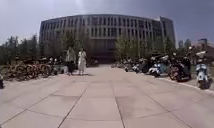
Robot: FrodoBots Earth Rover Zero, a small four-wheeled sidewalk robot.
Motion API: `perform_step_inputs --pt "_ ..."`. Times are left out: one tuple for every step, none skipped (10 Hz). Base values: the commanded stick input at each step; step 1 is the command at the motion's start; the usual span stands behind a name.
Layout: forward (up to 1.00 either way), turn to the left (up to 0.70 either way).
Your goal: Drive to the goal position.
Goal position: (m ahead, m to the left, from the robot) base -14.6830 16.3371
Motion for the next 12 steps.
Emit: perform_step_inputs --pt "0.0 0.7" --pt "0.0 0.7" --pt "0.0 0.7" --pt "0.0 0.7" --pt "0.0 0.7" --pt "0.0 0.7" --pt "0.0 0.7" --pt "0.0 0.7" --pt "0.0 0.7" --pt "0.0 0.7" --pt "0.0 0.7" --pt "0.0 0.7"
